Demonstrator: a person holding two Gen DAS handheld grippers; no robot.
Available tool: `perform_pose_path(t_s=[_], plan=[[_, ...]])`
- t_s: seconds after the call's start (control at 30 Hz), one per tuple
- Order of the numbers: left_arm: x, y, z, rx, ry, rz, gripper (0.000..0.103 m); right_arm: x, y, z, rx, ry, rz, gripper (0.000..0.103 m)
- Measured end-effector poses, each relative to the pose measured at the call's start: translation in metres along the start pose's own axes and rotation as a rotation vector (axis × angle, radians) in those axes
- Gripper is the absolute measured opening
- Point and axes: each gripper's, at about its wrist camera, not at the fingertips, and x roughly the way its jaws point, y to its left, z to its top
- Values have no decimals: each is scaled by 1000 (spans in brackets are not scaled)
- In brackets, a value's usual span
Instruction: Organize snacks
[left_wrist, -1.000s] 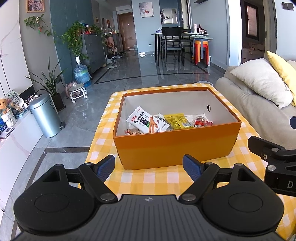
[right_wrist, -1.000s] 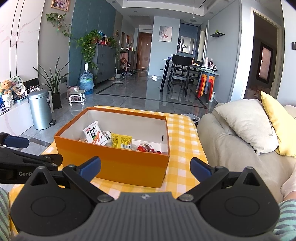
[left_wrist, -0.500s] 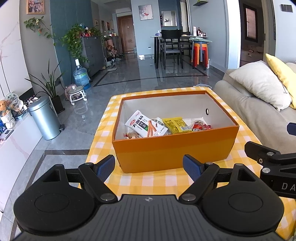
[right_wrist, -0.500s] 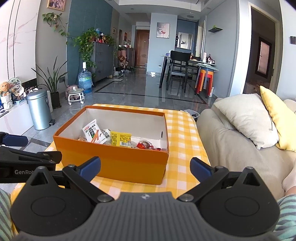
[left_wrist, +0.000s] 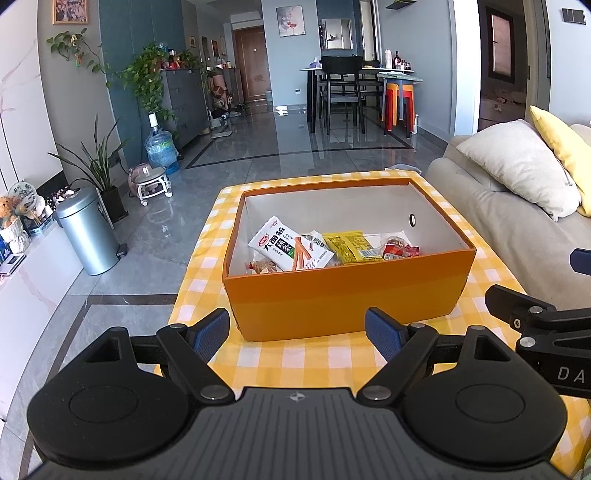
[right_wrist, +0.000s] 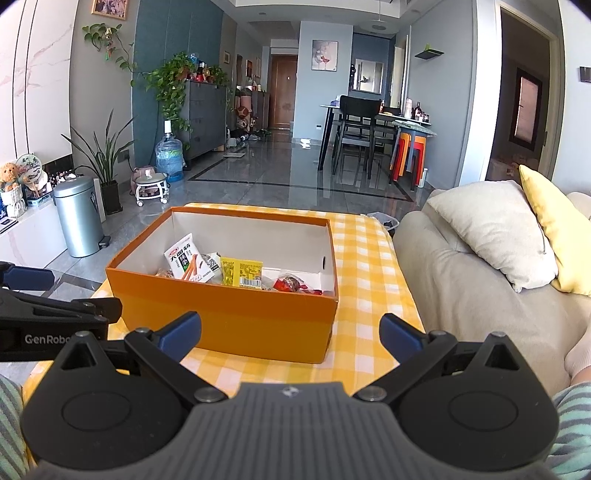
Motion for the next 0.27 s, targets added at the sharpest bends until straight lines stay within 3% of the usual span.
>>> perform_pose_path(t_s=[0.27], plan=[[1, 1, 1, -7, -6, 2, 97, 2, 2, -3, 2, 10, 0, 99]])
